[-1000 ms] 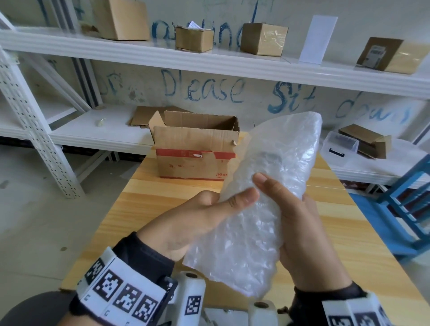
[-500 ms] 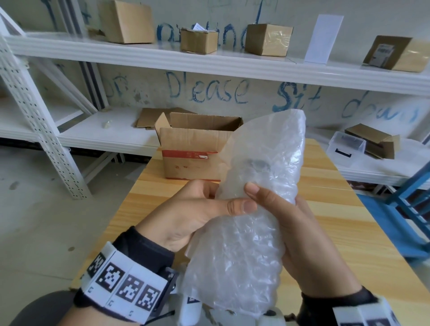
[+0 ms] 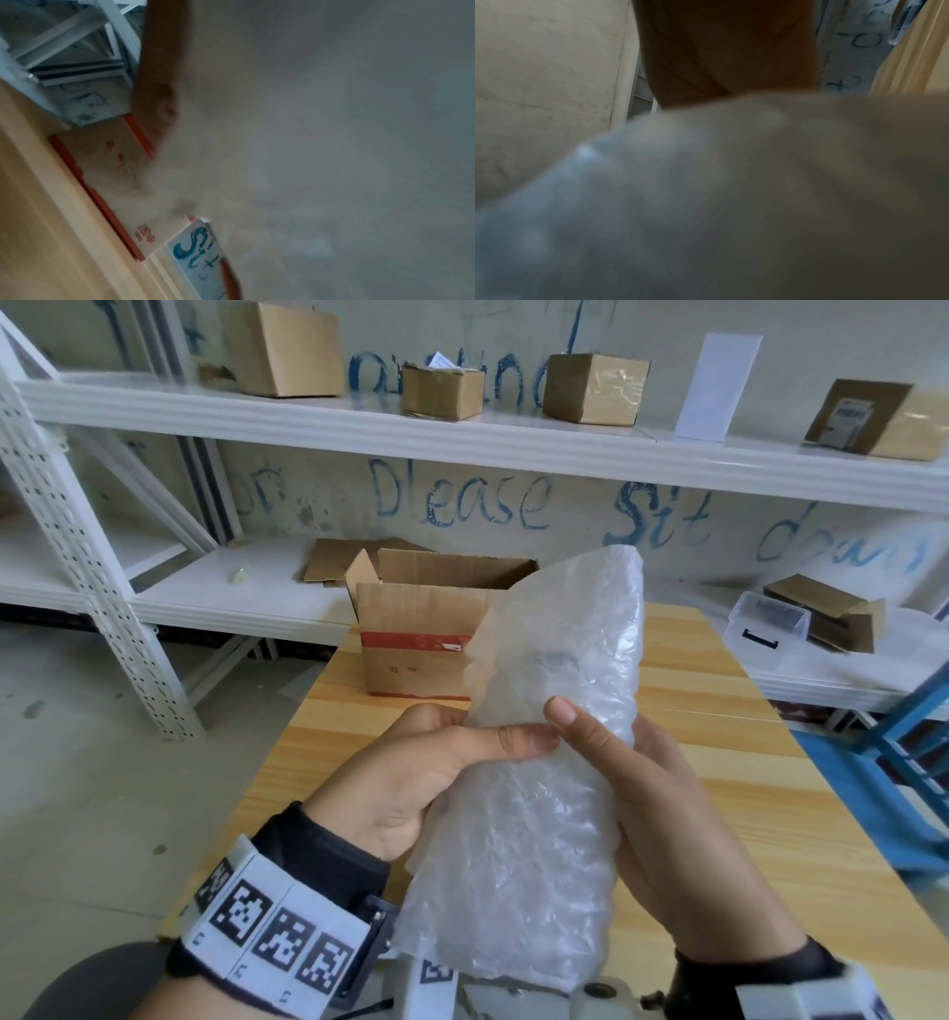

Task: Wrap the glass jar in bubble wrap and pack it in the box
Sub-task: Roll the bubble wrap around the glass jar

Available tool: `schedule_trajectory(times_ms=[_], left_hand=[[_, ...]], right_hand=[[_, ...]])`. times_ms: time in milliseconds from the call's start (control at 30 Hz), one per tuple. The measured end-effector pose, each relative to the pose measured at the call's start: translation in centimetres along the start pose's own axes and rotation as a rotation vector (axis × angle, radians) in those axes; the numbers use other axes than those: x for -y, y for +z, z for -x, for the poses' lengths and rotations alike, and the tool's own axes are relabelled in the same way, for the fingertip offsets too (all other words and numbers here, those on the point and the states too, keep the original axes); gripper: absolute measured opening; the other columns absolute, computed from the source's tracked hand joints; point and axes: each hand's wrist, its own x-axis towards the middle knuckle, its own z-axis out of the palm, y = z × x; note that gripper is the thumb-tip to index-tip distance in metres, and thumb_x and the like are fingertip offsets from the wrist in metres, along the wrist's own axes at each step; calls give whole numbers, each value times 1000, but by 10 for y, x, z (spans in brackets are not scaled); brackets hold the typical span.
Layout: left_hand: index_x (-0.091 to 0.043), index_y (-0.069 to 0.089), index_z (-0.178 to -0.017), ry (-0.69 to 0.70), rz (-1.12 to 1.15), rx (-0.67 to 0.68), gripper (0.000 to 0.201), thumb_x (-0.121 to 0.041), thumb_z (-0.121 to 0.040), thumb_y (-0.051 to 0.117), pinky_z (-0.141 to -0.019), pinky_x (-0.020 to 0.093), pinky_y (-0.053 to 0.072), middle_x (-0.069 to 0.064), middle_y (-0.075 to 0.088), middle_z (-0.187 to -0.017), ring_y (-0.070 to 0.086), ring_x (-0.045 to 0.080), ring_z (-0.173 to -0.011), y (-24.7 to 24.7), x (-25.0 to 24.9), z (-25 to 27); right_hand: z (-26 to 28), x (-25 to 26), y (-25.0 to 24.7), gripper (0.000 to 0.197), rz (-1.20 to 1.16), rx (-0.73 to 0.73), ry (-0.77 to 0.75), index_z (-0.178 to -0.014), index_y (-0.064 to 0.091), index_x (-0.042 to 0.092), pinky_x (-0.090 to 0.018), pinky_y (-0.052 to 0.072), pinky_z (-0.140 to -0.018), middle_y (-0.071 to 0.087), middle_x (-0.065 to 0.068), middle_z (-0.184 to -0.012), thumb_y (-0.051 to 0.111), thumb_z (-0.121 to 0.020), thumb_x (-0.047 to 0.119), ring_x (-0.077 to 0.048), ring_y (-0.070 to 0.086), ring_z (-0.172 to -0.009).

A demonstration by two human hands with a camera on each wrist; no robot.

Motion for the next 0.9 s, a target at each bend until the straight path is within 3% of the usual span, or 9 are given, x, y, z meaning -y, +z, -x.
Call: schedule_trajectory(times_ms=[133, 267, 333, 367, 467, 567, 733, 900], left_hand=[[-2, 71, -111, 14, 32, -70, 76, -34, -45, 92, -83, 44, 61, 15, 80, -101, 78, 30, -92, -3, 4, -4], [-4, 78, -100, 45, 65, -34, 52, -28, -55, 84, -70, 32, 64, 14, 80, -97, 79, 23, -86, -4, 5, -4], [-10, 82, -88, 43, 49, -4, 33, -26, -60, 80, -73, 30, 64, 11, 81, -96, 79, 20, -86, -4, 5, -3], [-9, 81, -91, 33, 28, 10, 32, -25, -63, 78, -80, 31, 64, 12, 80, -100, 78, 21, -92, -4, 5, -2], [0, 65, -126, -12, -8, 15, 62, -25, -70, 79, -100, 44, 56, 17, 75, -120, 72, 29, -113, -8, 4, -4], [0, 55, -136, -20, 36, 20, 76, -26, -72, 85, -105, 52, 51, 19, 70, -128, 68, 33, -119, -10, 6, -6], [1, 57, -131, -14, 95, -8, 68, -21, -70, 75, -101, 49, 53, 19, 73, -122, 70, 33, -114, -7, 10, -8], [0, 62, -119, 4, 109, -42, 66, -24, -60, 77, -91, 42, 57, 14, 78, -110, 74, 27, -105, -5, 12, -8]], right_hand=[[-1, -2, -3, 43, 35, -19, 83, -129, 64, 8, -51, 56, -97, 75, -14, -119, 70, -90, 26, -34, 74, -108], [0, -4, -6, 32, 65, 21, 176, -116, 74, 4, -52, 53, -101, 77, -16, -114, 71, -90, 23, -34, 74, -106], [0, -3, -7, 30, 103, 12, 175, -112, 76, 5, -51, 55, -99, 78, -16, -110, 72, -89, 23, -33, 75, -103], [1, -3, -7, 29, 116, 8, 173, -112, 77, 5, -50, 55, -98, 78, -15, -109, 72, -89, 23, -32, 76, -102], [0, -7, -5, 29, 115, -15, 159, -111, 77, 5, -49, 57, -95, 79, -15, -107, 73, -88, 23, -32, 77, -100], [-1, -8, -4, 31, 132, -34, 139, -109, 77, 3, -49, 59, -93, 79, -16, -106, 75, -87, 24, -34, 77, -98], [-2, -7, -6, 29, 166, -88, 126, -102, 78, 3, -41, 63, -79, 81, -15, -97, 79, -82, 25, -32, 79, -90], [-2, -5, -6, 30, 201, -115, 133, -100, 80, 6, -43, 63, -82, 81, -13, -94, 82, -79, 28, -30, 79, -87]])
